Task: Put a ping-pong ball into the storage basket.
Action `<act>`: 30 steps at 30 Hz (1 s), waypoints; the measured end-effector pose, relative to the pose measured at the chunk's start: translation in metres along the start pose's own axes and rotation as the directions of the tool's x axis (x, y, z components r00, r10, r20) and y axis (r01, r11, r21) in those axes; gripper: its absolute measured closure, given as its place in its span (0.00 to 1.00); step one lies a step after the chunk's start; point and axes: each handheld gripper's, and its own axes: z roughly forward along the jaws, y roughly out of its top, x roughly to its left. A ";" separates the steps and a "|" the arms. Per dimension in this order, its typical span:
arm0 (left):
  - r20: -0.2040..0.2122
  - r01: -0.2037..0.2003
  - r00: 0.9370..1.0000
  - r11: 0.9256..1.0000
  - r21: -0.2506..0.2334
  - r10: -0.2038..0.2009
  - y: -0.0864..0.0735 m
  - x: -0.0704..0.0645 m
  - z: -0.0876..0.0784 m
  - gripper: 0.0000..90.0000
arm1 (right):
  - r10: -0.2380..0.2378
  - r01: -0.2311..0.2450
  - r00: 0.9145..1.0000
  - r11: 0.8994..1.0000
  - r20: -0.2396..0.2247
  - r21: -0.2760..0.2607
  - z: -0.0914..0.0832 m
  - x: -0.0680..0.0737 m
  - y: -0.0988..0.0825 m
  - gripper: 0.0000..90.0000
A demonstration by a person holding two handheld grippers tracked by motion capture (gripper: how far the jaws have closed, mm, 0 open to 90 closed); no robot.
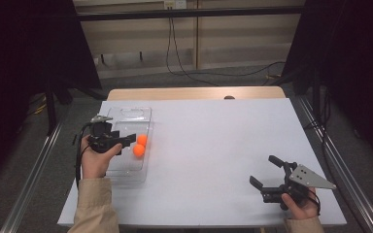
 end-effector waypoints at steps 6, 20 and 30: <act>0.009 -0.002 1.000 1.000 -0.023 0.003 0.000 -0.003 -0.003 0.24 | -0.001 0.001 1.000 1.000 0.000 0.000 0.001 -0.001 0.000 0.01; 0.082 0.010 0.997 0.993 -0.119 -0.001 -0.006 -0.010 -0.015 0.12 | -0.002 0.002 1.000 1.000 -0.002 0.005 0.003 0.000 0.000 0.01; 0.122 0.009 0.992 0.984 -0.175 0.013 -0.012 -0.015 -0.022 0.08 | -0.005 0.005 1.000 1.000 0.003 0.006 0.003 -0.001 0.000 0.01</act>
